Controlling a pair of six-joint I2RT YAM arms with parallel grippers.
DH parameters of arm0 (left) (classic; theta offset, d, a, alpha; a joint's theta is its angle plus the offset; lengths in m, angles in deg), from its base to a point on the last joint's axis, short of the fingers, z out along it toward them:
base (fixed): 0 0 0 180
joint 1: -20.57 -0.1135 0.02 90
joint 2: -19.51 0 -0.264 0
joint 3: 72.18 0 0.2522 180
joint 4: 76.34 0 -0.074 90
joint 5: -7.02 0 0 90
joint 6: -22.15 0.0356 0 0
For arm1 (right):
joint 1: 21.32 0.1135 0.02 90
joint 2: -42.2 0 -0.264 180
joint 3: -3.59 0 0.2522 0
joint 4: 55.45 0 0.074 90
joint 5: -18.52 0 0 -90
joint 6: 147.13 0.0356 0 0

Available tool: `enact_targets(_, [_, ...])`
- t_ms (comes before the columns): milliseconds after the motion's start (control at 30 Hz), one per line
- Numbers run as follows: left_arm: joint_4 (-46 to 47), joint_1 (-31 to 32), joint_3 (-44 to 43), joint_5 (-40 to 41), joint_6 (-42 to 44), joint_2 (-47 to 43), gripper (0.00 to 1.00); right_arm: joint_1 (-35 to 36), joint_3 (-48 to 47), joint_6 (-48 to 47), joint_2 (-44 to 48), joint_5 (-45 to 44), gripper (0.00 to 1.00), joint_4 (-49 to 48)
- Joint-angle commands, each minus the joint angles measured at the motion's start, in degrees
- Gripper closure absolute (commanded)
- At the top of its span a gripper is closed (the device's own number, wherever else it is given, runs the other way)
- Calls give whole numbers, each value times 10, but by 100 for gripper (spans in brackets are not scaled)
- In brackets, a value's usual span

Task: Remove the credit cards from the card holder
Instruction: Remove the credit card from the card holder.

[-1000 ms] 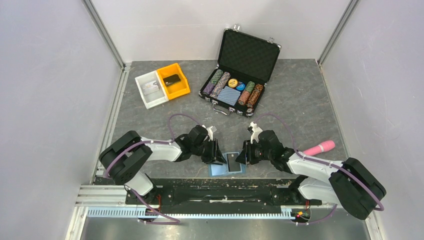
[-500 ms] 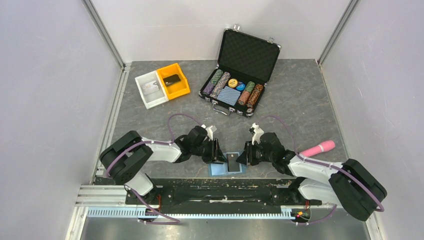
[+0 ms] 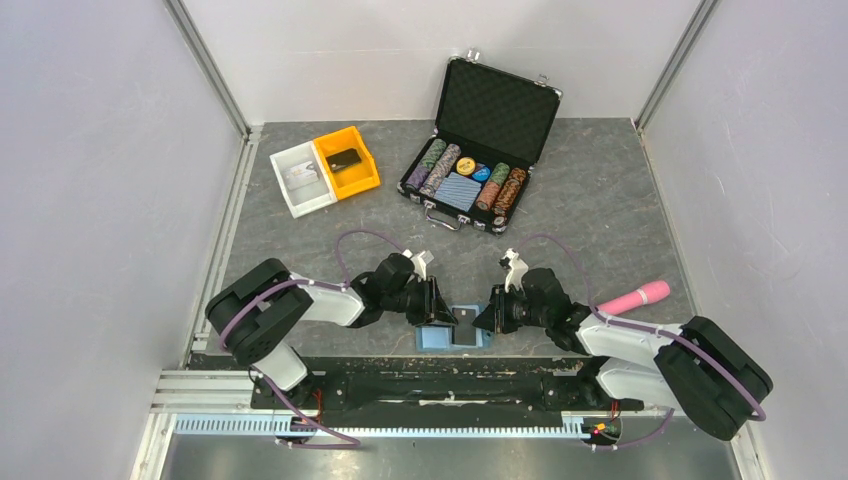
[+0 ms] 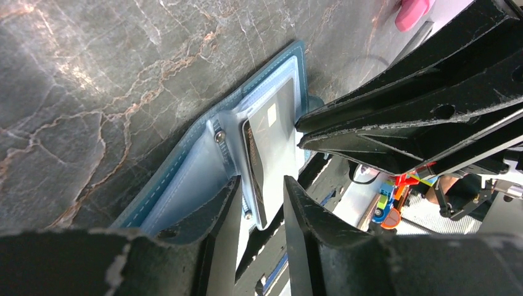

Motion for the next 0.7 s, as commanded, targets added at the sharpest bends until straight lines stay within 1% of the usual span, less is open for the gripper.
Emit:
enact_targets(0, [57,4,6,-21,-28,17,64,2,8,-1,-7,2,83,-1])
enact_targets(167, [93,4,17,-33,-45,26,71,3,10,5,-5,-2,83,-5])
enact_targets(300, [104,4,20,-37,-51,28,78,2,12,6,-4,-6,84,-5])
enact_targets(367, [106,4,17,-44,-51,33,87,3,11,9,-4,-4,84,-6])
enact_targets(400, [106,4,14,-48,-52,36,95,3,11,9,-3,-4,84,-6])
enact_targets(433, [105,4,11,-50,-52,37,98,3,11,10,-1,-4,84,-7])
enact_targets(567, [96,4,6,-49,-53,36,98,3,15,14,4,-16,84,-5])
enact_targets(667, [64,2,-6,-58,-37,37,98,2,13,17,-1,-19,84,-2])
